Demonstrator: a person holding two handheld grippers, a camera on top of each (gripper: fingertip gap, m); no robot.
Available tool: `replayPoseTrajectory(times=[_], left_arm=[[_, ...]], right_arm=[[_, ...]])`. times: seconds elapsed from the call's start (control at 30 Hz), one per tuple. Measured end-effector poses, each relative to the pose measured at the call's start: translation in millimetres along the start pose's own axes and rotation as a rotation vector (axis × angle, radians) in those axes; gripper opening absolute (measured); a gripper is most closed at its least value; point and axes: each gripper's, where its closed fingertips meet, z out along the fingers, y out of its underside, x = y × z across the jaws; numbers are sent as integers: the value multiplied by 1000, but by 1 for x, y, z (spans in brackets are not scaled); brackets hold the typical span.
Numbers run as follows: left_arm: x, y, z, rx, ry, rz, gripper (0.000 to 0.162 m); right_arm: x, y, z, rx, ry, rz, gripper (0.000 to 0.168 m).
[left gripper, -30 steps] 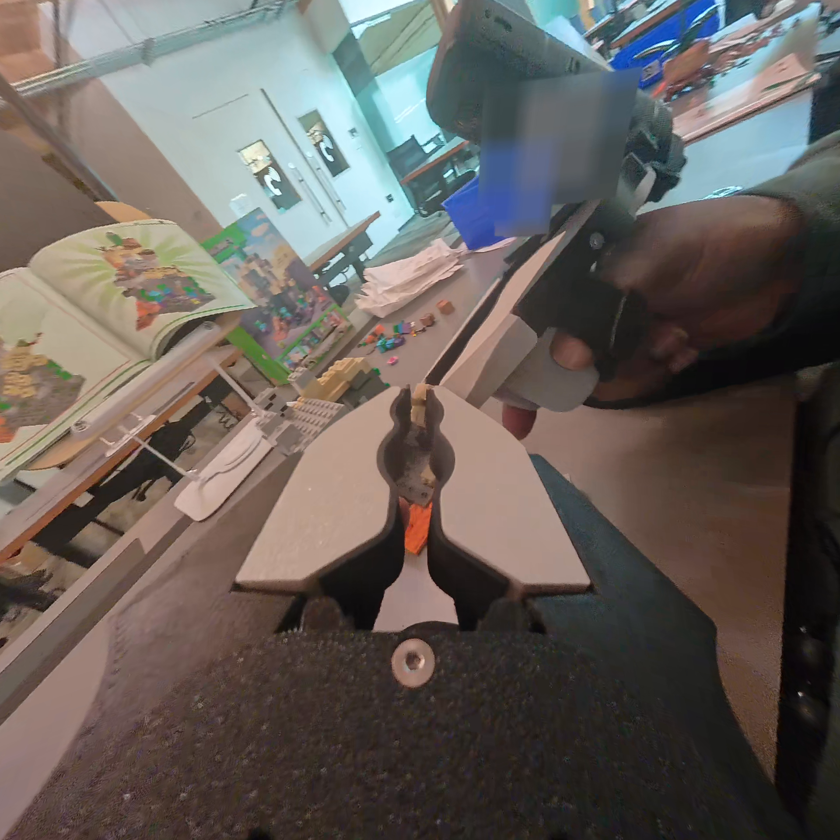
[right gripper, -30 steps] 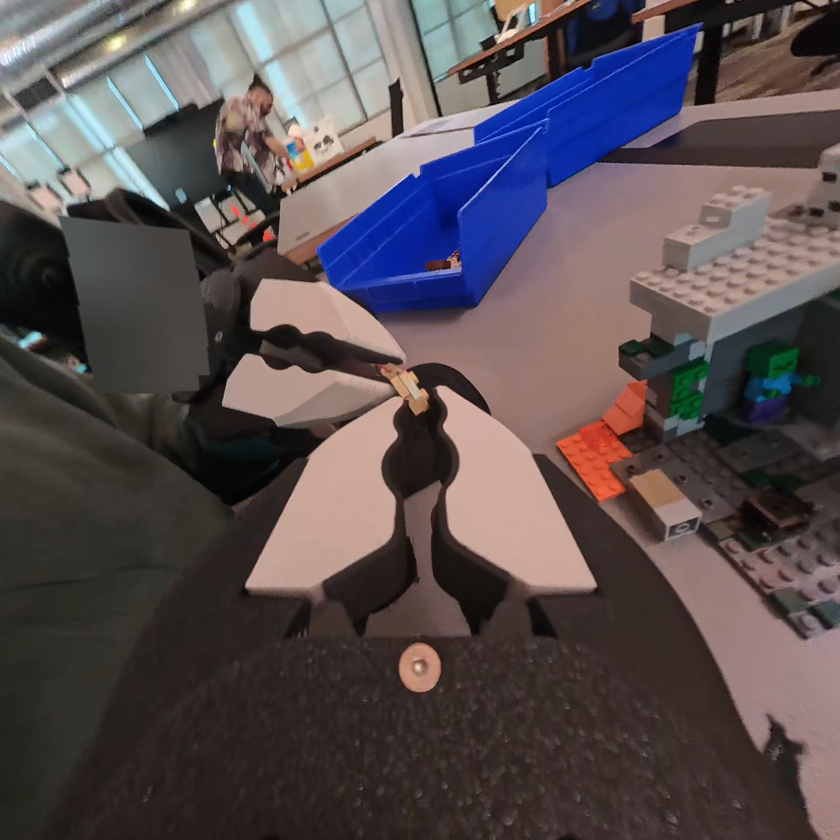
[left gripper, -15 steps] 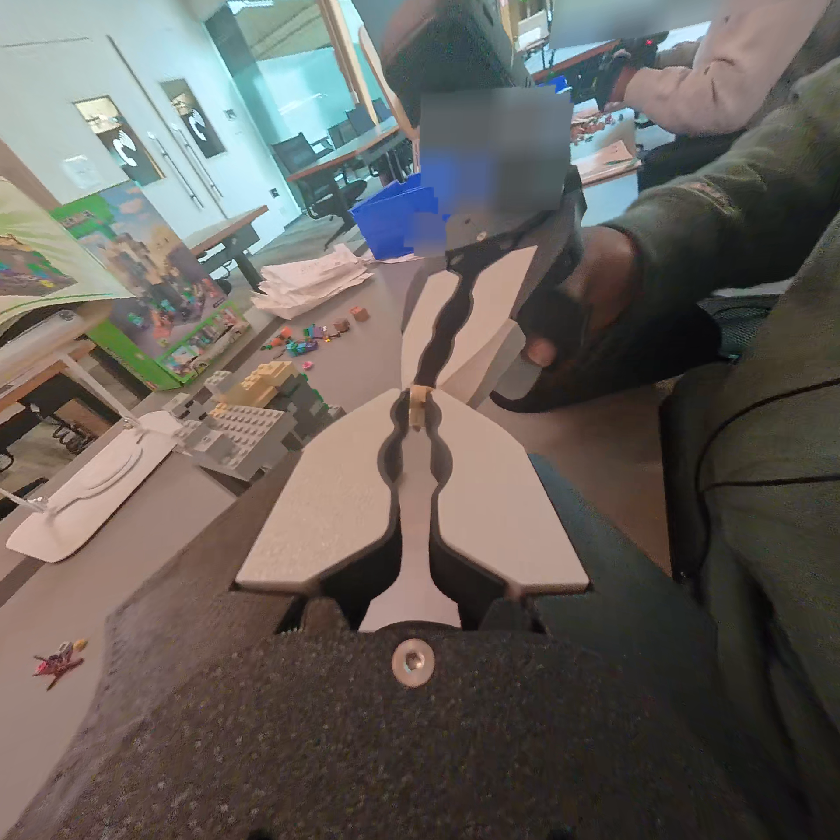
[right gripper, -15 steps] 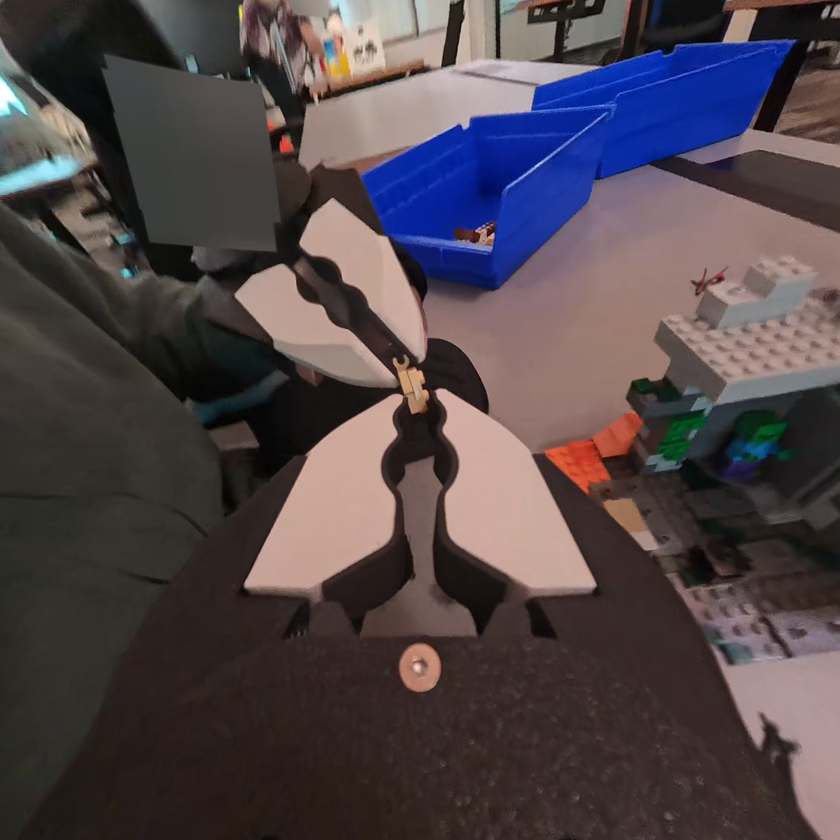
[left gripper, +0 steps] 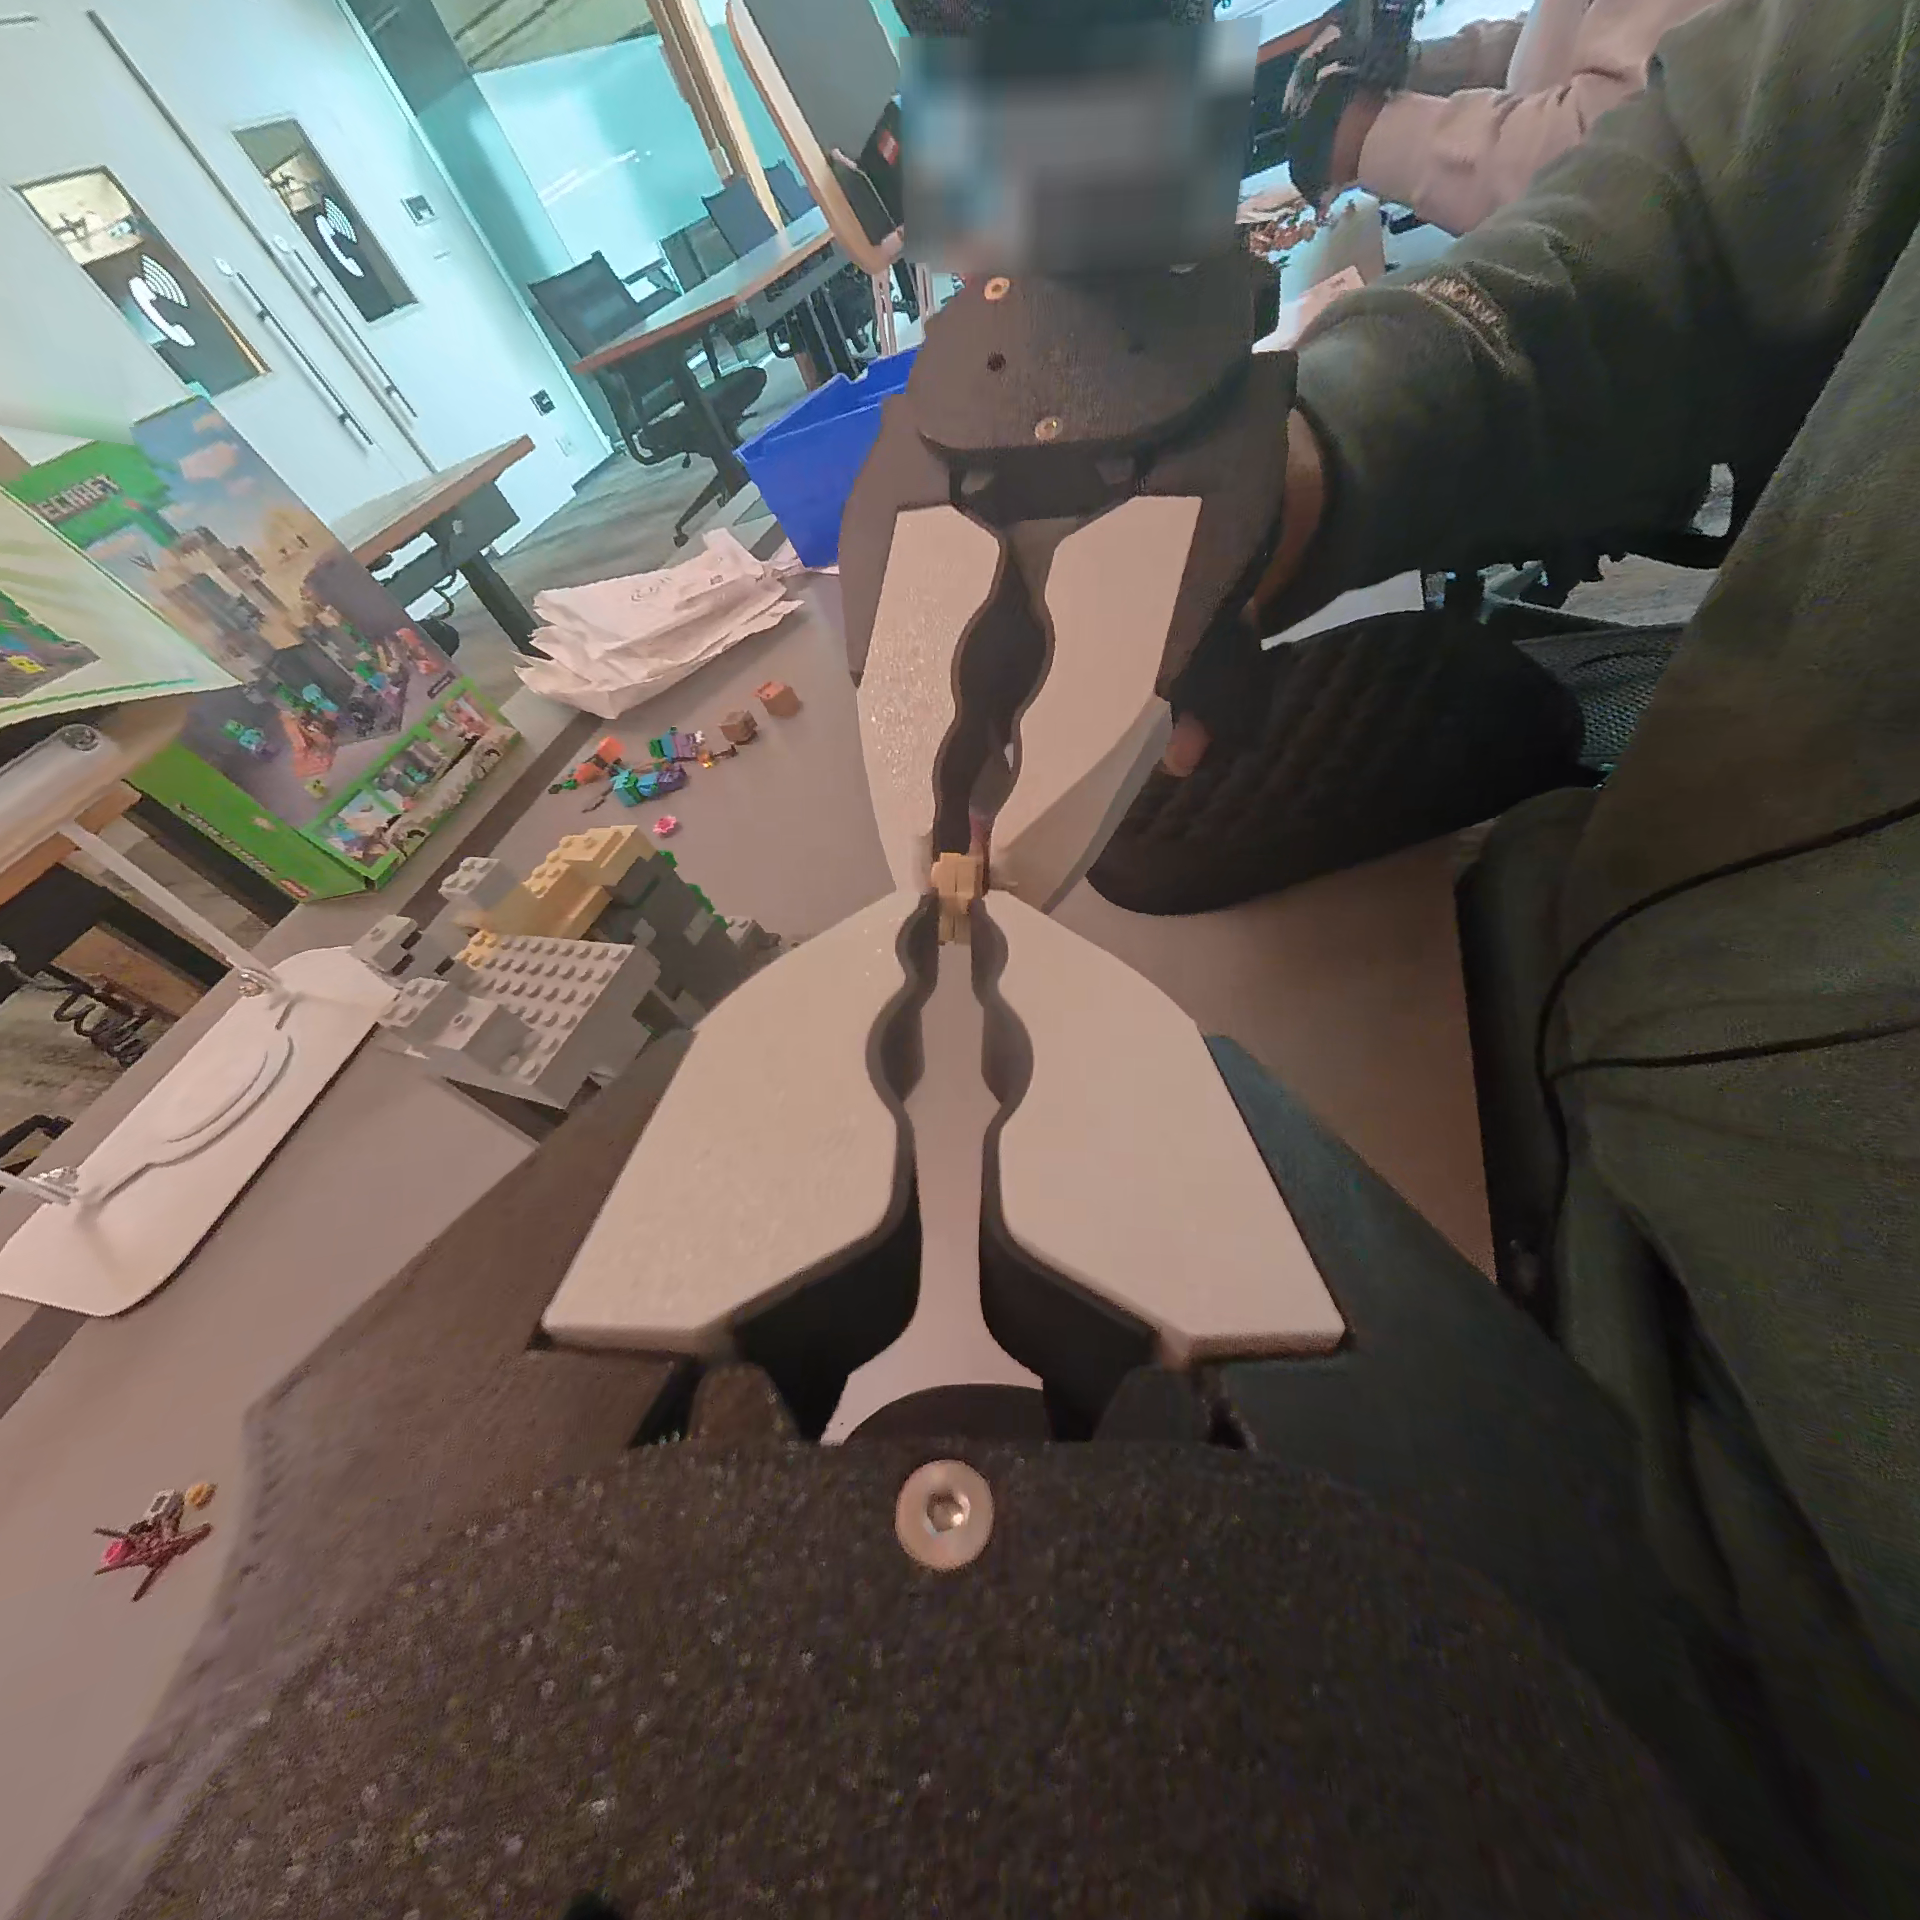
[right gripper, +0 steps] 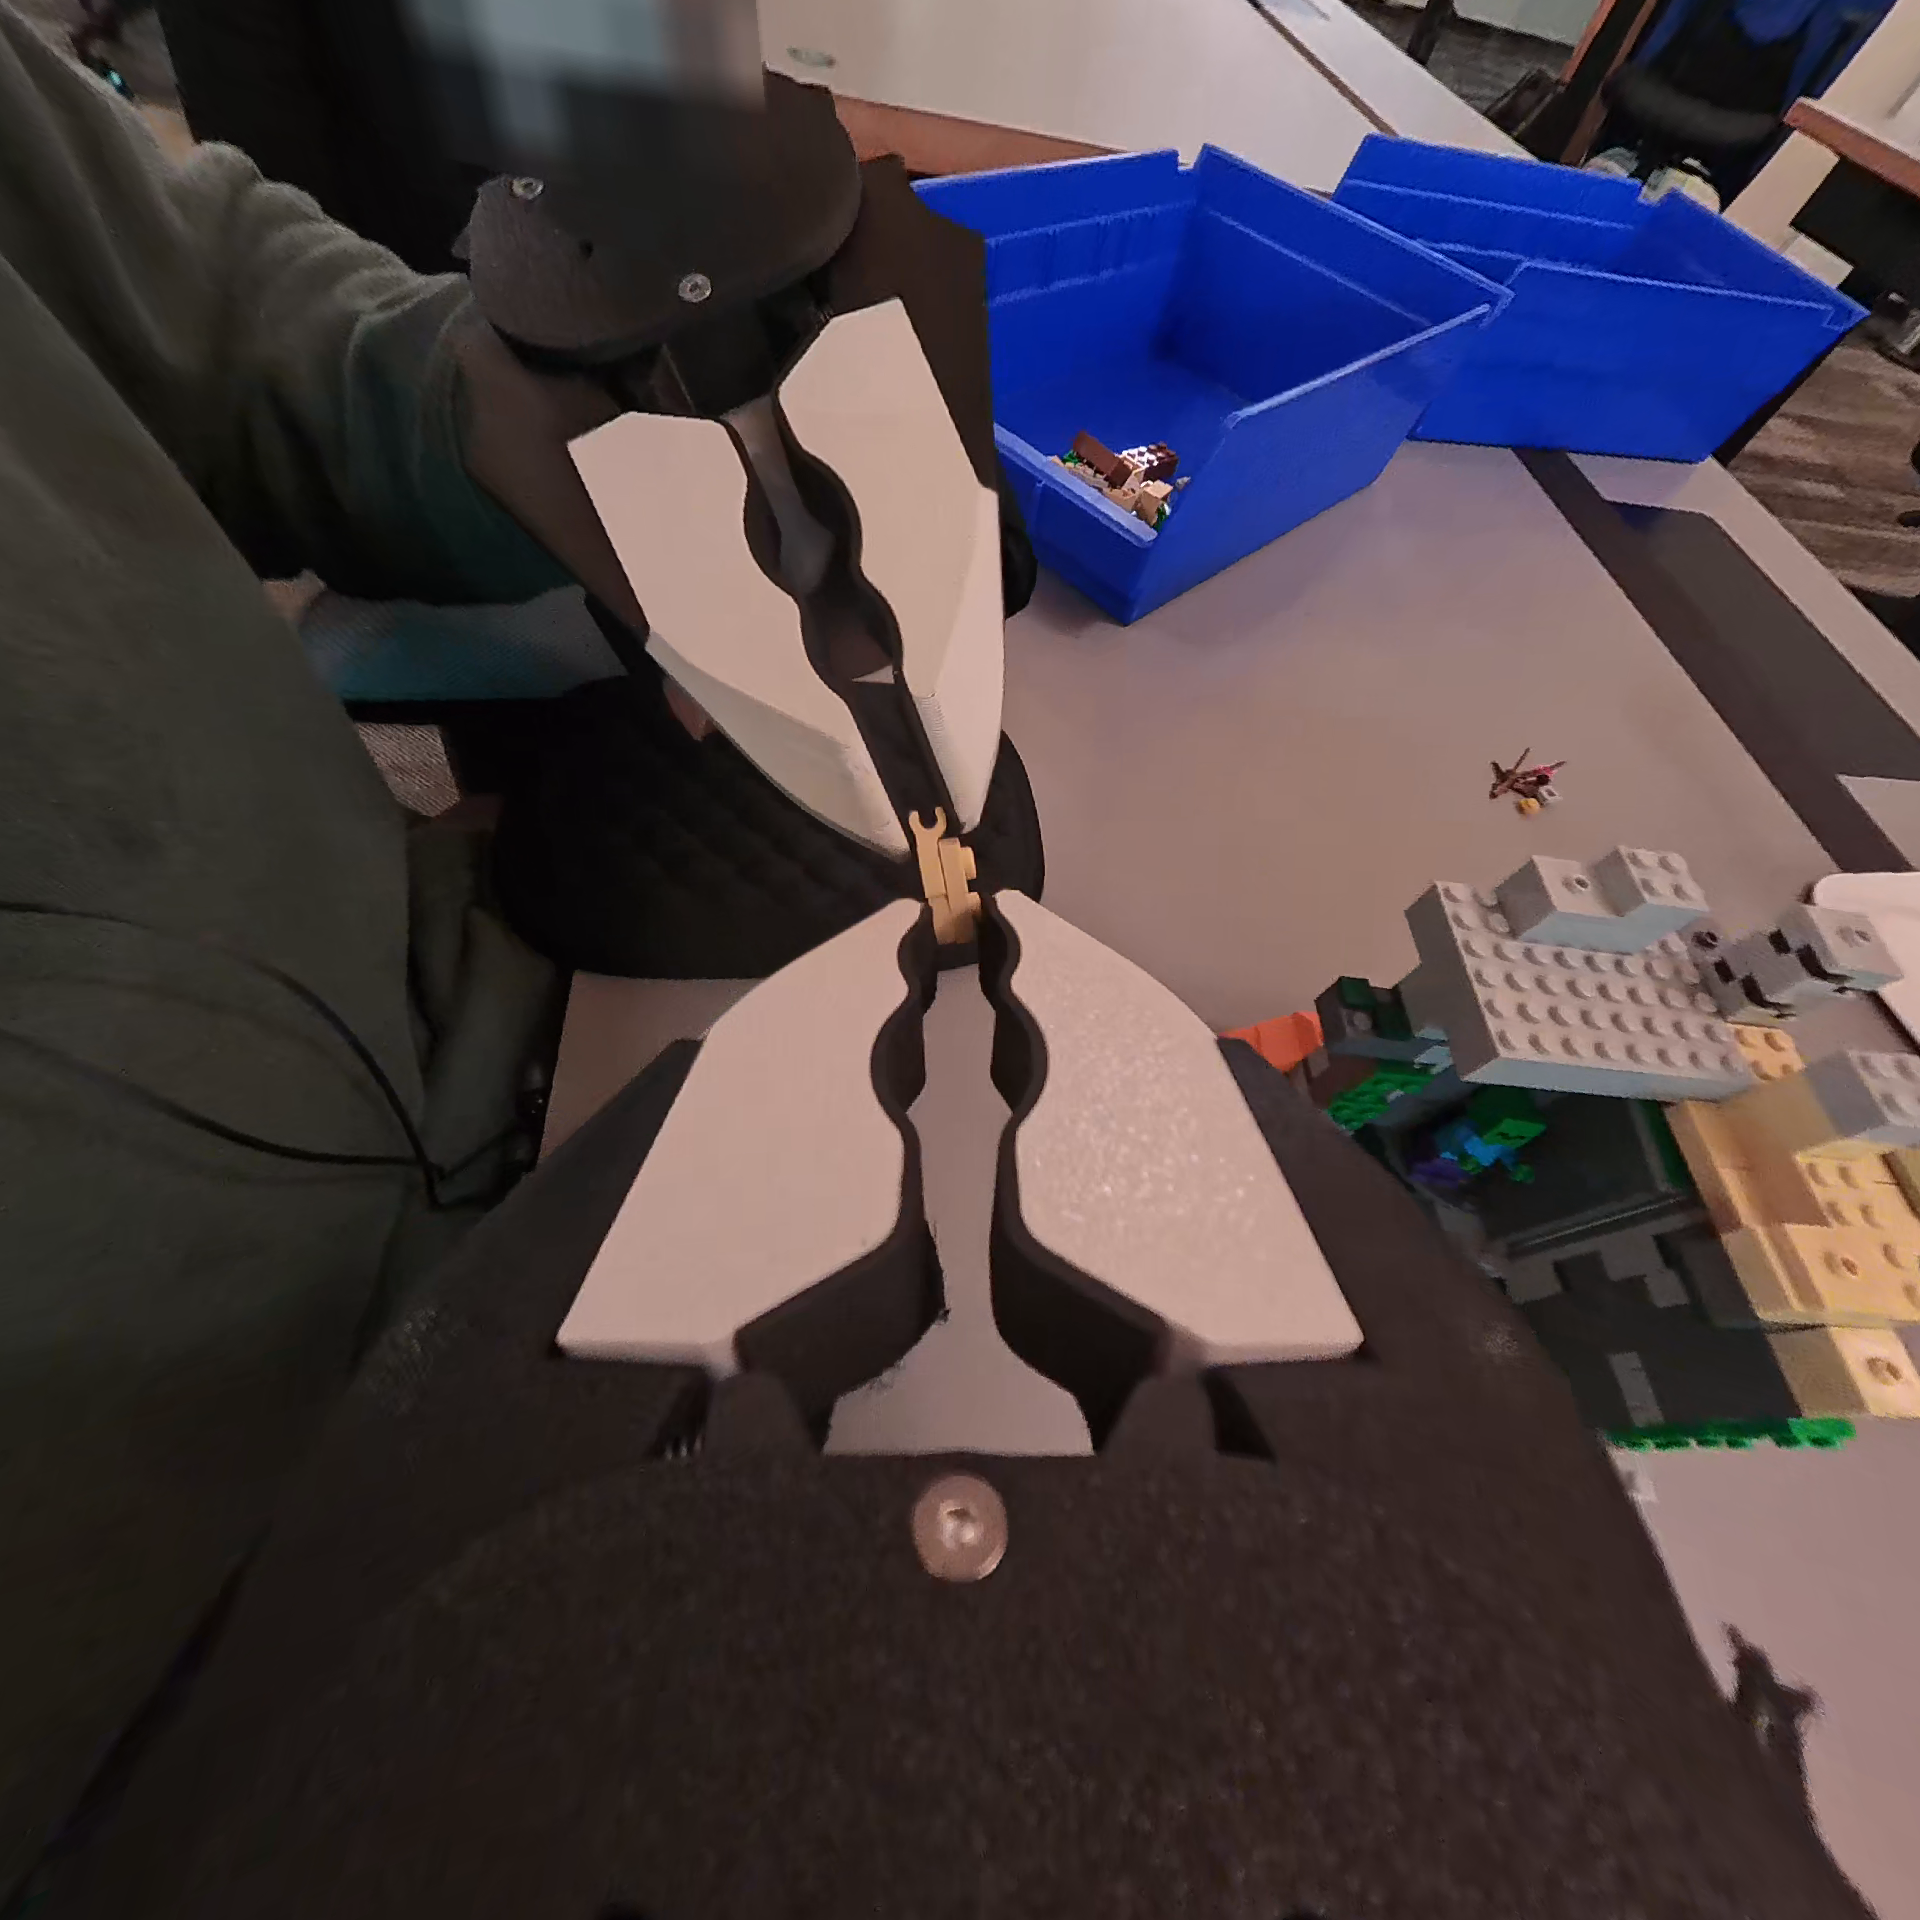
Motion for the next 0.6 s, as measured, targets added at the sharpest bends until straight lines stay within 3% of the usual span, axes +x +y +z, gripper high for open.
replayPoseTrajectory(times=[0.4,0.6], left_arm=[[12,1,-1,30,153,-75,5],[12,-3,-1,52,208,-157,5]], right_arm=[[-12,6,0,-102,-83,-318,13],[-12,5,-3,-148,-130,-379,9]])
